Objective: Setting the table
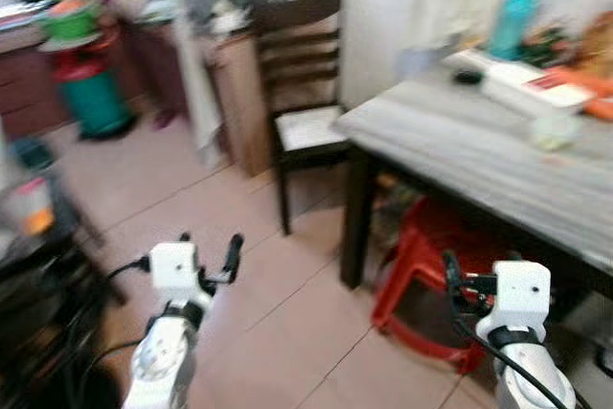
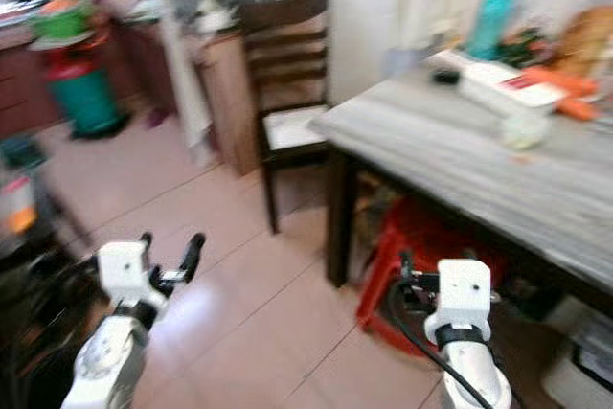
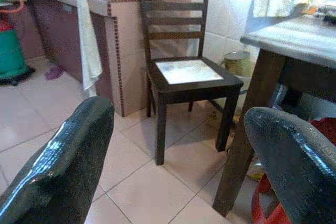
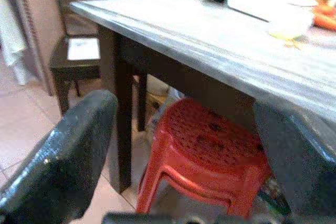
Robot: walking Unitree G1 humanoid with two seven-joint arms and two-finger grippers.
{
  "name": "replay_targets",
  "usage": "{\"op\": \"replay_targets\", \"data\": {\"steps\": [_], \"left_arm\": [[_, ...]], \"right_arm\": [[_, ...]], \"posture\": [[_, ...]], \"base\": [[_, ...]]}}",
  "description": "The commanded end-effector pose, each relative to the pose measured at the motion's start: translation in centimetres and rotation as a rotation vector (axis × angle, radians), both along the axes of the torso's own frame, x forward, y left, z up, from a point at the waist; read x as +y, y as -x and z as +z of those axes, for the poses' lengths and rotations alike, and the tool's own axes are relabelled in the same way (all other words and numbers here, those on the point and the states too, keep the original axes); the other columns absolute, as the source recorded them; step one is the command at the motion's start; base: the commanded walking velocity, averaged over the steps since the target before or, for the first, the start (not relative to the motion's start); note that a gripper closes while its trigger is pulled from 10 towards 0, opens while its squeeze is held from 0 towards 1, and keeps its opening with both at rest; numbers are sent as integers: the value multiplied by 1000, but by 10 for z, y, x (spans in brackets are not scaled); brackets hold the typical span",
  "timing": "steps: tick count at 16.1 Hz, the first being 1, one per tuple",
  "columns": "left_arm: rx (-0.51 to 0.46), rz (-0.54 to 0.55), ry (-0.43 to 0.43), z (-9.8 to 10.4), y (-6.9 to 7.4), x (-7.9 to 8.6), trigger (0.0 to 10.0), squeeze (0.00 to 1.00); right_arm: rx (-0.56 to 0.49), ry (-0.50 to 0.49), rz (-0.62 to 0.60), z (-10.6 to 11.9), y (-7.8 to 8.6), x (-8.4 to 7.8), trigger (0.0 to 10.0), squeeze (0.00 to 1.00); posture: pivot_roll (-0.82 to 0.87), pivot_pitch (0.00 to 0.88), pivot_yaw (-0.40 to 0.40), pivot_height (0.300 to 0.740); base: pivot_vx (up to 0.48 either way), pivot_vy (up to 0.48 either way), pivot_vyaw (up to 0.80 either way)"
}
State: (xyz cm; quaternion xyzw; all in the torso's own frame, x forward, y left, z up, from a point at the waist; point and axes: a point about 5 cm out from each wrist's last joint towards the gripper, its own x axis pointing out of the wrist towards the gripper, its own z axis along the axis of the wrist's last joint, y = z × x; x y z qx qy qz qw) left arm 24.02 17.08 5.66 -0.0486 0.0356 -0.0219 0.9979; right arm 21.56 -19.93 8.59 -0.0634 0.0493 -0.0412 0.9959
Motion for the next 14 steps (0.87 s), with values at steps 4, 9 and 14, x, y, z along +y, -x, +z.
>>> {"op": "replay_targets", "data": {"steps": [4,9,14], "left_arm": [[4,47,20,0,-7,-3,10000,0],[27,72,41,-5,-6,-7,10000,0],[26,26,-27,-3,-4,0,10000,0]], "right_arm": [[17,10,48,4,-6,-4,10000,0],[29,21,95,6,-17,0,10000,0],[27,-29,63,-2,-17,9,10000,0]], "posture": [[-42,0,-19,740],[-26,0,-56,740],[-34,0,36,740]], "base": [[81,0,-439],[0,0,0],[0,0,0]]}}
